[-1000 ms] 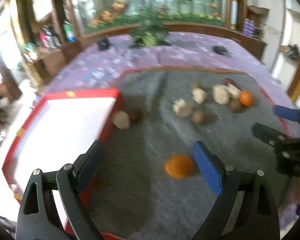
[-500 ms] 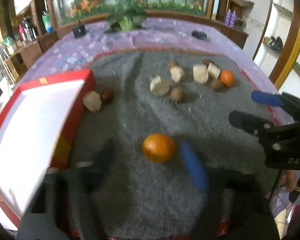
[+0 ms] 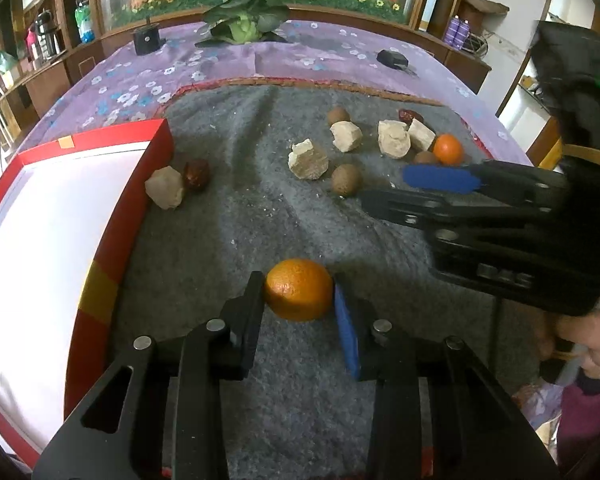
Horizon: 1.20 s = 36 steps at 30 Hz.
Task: Organize fruits
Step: 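Carry the mandarin to the tray with the left tool while the right tool drops a brown fruit in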
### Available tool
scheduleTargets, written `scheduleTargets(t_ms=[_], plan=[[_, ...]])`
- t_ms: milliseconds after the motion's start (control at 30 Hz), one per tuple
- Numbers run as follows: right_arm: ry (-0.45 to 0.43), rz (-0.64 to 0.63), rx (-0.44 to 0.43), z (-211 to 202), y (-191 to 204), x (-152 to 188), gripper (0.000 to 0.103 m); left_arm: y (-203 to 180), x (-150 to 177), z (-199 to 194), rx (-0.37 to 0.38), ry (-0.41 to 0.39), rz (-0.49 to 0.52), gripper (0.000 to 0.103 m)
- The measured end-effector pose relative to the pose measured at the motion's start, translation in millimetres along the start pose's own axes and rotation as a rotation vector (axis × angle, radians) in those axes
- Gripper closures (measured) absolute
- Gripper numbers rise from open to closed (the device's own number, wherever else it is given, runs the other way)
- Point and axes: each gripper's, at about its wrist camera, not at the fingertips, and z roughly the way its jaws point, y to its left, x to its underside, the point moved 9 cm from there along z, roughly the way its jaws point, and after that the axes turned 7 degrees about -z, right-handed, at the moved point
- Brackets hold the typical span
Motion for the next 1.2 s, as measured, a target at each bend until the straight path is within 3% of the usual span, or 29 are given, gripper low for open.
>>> scheduleTargets(t_ms=[133, 267, 333, 833, 1200], plan=[[0.009, -0.031, -0.025, 11.9, 6.0, -8.1, 0.054, 0.7, -1.6, 2.7, 0.005, 0.007, -0.002, 0.070], [0.037, -0.075, -0.030, 24.0, 10.5, -10.7, 0.076, 0.9, -2.2, 4.5, 0.011, 0.008, -0.010, 0.070], [0.033, -0.096, -0.019, 21.3, 11.5, -9.5, 0.080, 2.3, -2.4, 4.5, 0.021, 0.011, -0.024, 0.070], [-0.021, -0.034, -0.028, -17.6, 4.5, 4.0, 0.080, -7.9, -14.0, -23.3, -0.001, -0.047, 0.008, 0.071], [-0.049, -0.075, -0.062, -23.8, 31.1, -18.1, 0.080, 31.0, -41.7, -42.2, -0.088, -0.108, -0.069, 0.071]])
